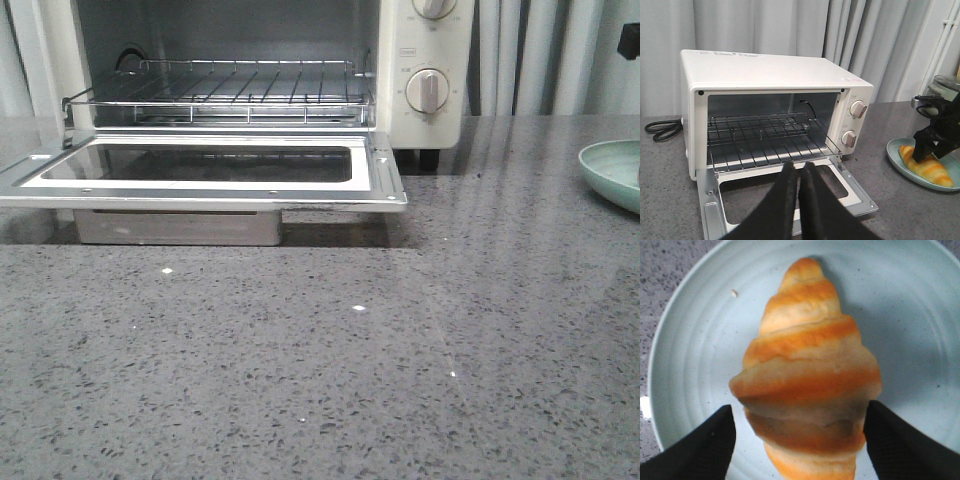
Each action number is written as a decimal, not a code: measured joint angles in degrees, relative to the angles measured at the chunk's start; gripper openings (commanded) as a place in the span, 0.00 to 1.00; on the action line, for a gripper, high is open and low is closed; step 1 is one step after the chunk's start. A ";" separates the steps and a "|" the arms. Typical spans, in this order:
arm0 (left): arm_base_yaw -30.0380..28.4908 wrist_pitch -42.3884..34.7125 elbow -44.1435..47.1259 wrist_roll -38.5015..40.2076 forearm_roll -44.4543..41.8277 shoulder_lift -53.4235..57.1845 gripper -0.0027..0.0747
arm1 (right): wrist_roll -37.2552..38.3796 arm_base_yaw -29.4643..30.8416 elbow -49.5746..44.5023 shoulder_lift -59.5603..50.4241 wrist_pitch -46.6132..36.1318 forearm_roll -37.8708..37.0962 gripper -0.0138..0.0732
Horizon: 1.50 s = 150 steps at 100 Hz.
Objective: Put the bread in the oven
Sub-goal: 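Lower the right gripper onto the croissant on the blue plate and grasp, then lift the croissant with the right gripper and carry it toward the oven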
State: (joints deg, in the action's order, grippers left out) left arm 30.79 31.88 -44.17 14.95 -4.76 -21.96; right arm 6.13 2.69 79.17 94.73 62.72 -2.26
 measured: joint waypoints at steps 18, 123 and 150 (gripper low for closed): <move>0.00 0.00 0.00 0.00 -0.38 0.00 0.01 | 0.00 0.00 0.12 1.43 0.36 -0.36 0.69; -0.75 -0.26 0.00 -0.10 -3.79 3.86 0.01 | -3.66 -8.03 12.45 -3.38 7.93 -2.64 0.07; -8.40 1.79 0.00 -0.10 -4.46 6.21 0.01 | -4.80 -18.52 13.75 -11.08 8.78 -2.64 0.07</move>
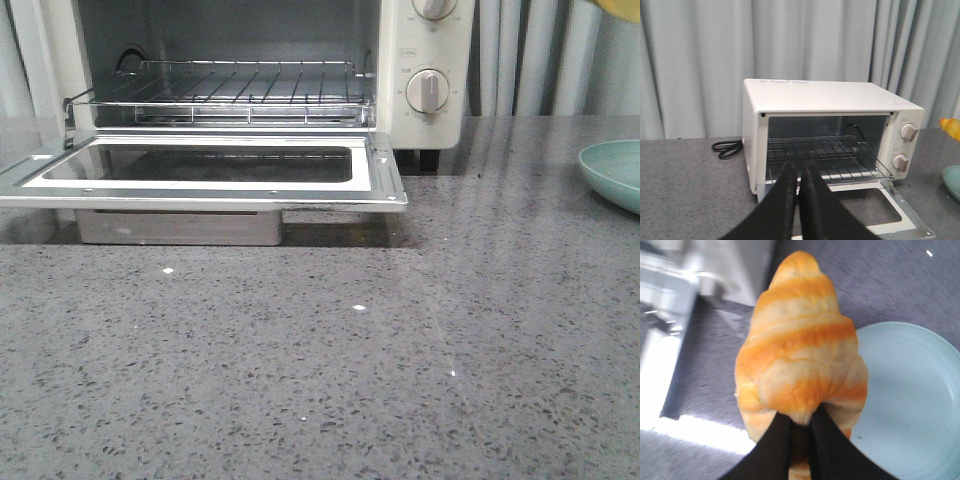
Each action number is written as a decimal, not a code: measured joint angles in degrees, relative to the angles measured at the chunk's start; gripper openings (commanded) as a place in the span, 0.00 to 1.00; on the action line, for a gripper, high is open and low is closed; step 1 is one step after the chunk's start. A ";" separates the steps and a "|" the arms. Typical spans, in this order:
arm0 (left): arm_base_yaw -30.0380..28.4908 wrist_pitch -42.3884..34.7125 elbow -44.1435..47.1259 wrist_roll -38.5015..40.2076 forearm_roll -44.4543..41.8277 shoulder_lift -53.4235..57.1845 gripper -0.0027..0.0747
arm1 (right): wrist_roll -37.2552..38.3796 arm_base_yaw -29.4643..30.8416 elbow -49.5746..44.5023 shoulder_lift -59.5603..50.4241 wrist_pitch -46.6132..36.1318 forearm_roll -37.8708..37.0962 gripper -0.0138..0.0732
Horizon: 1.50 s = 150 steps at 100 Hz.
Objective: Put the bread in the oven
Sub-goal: 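Lift the croissant with the right gripper and carry it toward the oven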
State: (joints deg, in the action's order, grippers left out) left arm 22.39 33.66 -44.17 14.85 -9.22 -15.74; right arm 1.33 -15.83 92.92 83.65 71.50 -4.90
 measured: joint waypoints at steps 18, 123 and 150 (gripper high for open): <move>-4.56 0.59 0.00 0.00 0.00 0.49 0.01 | -0.28 -7.81 0.00 -3.82 0.60 1.00 0.07; -5.08 1.23 0.00 0.00 0.00 0.49 0.01 | -9.47 -22.93 12.83 14.81 0.84 1.25 0.07; -5.08 1.23 0.00 0.00 0.10 0.49 0.01 | -10.96 -22.93 21.24 22.71 0.18 -1.59 0.07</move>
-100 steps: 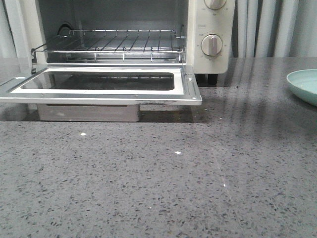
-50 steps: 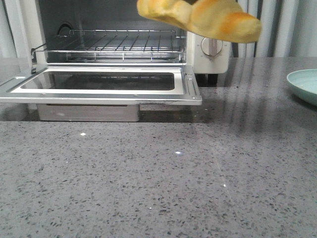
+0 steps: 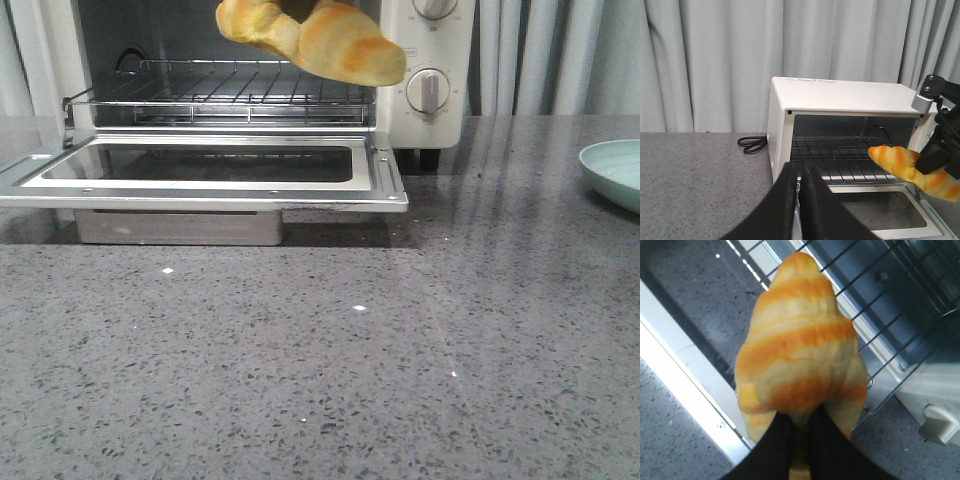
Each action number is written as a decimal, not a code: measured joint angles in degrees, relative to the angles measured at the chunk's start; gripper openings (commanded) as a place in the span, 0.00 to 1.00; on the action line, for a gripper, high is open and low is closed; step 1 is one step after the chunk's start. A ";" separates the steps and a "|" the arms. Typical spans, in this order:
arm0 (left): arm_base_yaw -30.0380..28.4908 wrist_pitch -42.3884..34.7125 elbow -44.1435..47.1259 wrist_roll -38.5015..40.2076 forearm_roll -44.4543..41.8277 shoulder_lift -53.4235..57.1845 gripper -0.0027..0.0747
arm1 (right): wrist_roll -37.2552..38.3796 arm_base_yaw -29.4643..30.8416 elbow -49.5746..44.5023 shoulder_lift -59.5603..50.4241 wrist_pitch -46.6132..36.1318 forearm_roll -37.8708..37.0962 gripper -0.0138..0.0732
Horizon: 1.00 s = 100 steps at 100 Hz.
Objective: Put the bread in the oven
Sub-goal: 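Lift the croissant with the right gripper and carry it toward the oven, then lower the croissant onto the oven rack and open the right gripper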
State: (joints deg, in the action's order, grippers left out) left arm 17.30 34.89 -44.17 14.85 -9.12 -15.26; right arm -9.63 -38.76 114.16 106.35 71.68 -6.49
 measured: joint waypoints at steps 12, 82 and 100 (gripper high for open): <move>0.00 0.13 0.00 0.00 0.00 0.00 0.01 | -1.61 0.00 2.10 2.02 -1.98 -0.26 0.07; 0.00 0.31 0.00 0.00 0.00 0.00 0.01 | -5.21 0.00 3.84 8.51 -14.90 -8.06 0.07; 0.00 0.31 0.00 0.00 0.00 0.00 0.01 | -5.29 -0.12 4.06 9.36 -17.69 -9.49 0.08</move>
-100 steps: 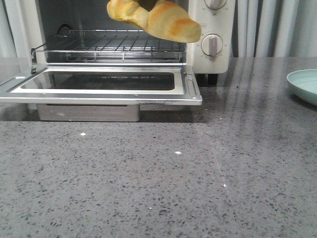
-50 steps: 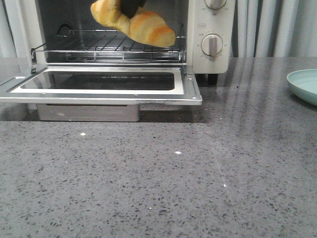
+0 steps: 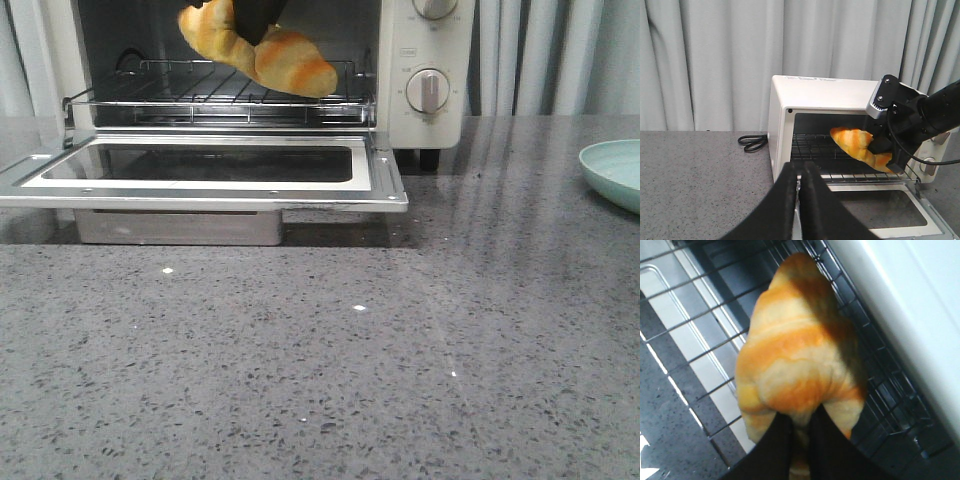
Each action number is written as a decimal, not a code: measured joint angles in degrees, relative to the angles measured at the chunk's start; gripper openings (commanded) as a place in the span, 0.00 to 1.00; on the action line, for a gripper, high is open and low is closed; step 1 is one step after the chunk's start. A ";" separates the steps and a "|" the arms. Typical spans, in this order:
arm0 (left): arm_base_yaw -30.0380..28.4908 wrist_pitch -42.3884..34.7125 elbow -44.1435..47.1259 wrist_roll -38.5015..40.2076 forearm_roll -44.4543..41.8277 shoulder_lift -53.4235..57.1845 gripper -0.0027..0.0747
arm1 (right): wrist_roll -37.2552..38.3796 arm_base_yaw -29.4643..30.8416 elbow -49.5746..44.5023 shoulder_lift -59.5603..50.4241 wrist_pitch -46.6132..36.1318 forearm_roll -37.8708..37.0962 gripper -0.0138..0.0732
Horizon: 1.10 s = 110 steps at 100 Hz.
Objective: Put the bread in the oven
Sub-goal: 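Lower the croissant onto the oven rack and open the right gripper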
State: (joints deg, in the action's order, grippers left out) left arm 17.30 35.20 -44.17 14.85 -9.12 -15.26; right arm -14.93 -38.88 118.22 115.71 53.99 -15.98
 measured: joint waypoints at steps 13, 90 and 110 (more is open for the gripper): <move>0.00 0.09 0.00 0.00 0.00 0.00 0.01 | 0.00 0.00 0.00 0.15 -1.07 -0.32 0.20; 0.00 1.27 0.00 0.00 0.00 0.00 0.01 | -0.23 -1.39 0.00 0.26 -1.44 0.30 0.72; 0.00 1.50 0.00 0.00 0.00 1.95 0.01 | -0.23 -3.84 0.00 -0.26 -0.87 0.08 0.72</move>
State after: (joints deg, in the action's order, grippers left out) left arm 17.30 36.70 -44.17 14.85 -9.12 -13.31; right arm -15.15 -42.72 118.22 115.45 53.12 -15.90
